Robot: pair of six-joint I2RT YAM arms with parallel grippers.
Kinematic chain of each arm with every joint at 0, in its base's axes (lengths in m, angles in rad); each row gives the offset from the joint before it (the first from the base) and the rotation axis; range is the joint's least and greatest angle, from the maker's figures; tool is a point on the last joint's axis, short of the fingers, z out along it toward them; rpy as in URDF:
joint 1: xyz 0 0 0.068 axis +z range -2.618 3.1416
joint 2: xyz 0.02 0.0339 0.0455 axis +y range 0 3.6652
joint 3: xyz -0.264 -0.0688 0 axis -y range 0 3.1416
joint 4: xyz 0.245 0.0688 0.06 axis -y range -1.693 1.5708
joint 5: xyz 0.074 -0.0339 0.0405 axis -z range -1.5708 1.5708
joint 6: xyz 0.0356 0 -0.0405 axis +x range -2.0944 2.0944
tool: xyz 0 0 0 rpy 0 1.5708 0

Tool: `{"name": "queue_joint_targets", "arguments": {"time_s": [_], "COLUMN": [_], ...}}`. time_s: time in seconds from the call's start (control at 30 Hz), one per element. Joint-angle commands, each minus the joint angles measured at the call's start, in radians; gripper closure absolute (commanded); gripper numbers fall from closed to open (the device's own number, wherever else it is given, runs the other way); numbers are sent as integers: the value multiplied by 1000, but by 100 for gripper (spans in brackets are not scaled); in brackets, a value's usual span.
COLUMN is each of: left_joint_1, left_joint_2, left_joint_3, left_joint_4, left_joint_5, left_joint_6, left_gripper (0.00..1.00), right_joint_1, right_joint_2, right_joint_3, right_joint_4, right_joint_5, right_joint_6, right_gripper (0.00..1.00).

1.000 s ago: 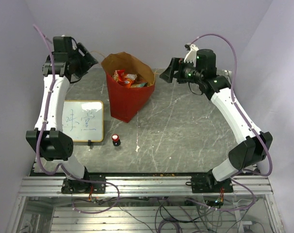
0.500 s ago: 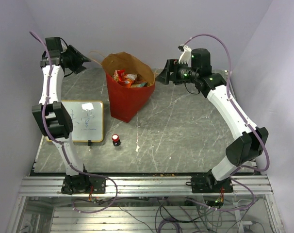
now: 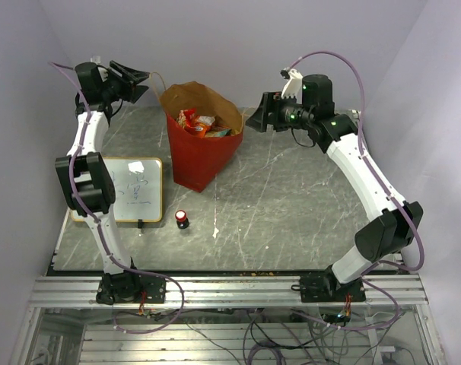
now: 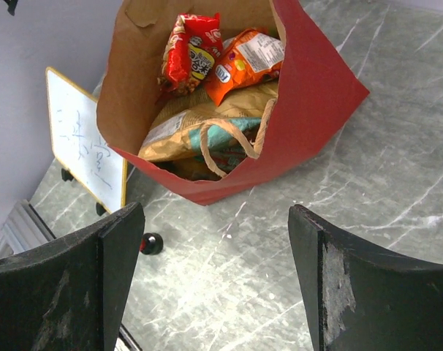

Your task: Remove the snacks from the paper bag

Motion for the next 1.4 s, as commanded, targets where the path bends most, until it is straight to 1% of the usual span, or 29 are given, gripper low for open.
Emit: {"name": "queue_joint_targets", "arguments": {"time_s": [0.0,0.03,0.1,0.23,0.4,0.6,0.67,0.8,0.87,0.97,1.07,1.1,1.13,1.2,1.23,1.33,1.37], "left_joint_1": [-7,-6,0,21,23,10,3,-17,-19,-32,-63,-71,-76,-79,-79,-82,-84], "left_joint_2": [-40,-62,-107,-161,-138,-147,-132,-92,-66,-24,17,30,39,37,29,-5,-18], "left_joint_3": [-37,-72,-105,-112,-42,-20,3,63,65,61,142,166,180,179,171,143,131], "left_joint_4": [185,185,129,10,-8,-71,-114,-258,-237,-129,-165,-174,-175,-152,-138,-89,-64], "left_joint_5": [52,44,-1,-91,-76,-120,-134,-185,-153,-83,-88,-86,-83,-79,-81,-83,-82], "left_joint_6": [-50,-38,20,118,134,169,170,203,175,107,123,127,123,105,100,101,102], "left_gripper": [32,31,30,26,26,24,25,28,28,34,42,47,56,69,72,76,78], "right_joint_1": [4,4,4,4,3,3,4,2,2,1,2,2,2,0,1,1,-1], "right_joint_2": [-38,-34,-25,-12,-9,-12,-11,-3,-3,-13,-22,-20,-19,-14,-12,-11,-12], "right_joint_3": [-9,-2,18,39,28,17,18,28,33,18,-10,-13,-15,-10,-7,-4,-5], "right_joint_4": [4,-2,-19,-31,-32,-12,-8,-14,-24,-14,-1,-3,-8,-24,-32,-43,-43], "right_joint_5": [19,23,36,52,61,50,49,54,59,64,64,65,67,75,83,99,100], "right_joint_6": [-25,-32,-46,-68,-84,-67,-68,-74,-76,-65,-42,-33,-28,-20,-17,-10,-10], "right_gripper": [21,21,21,21,21,21,21,20,20,20,20,20,20,19,19,18,18]}}
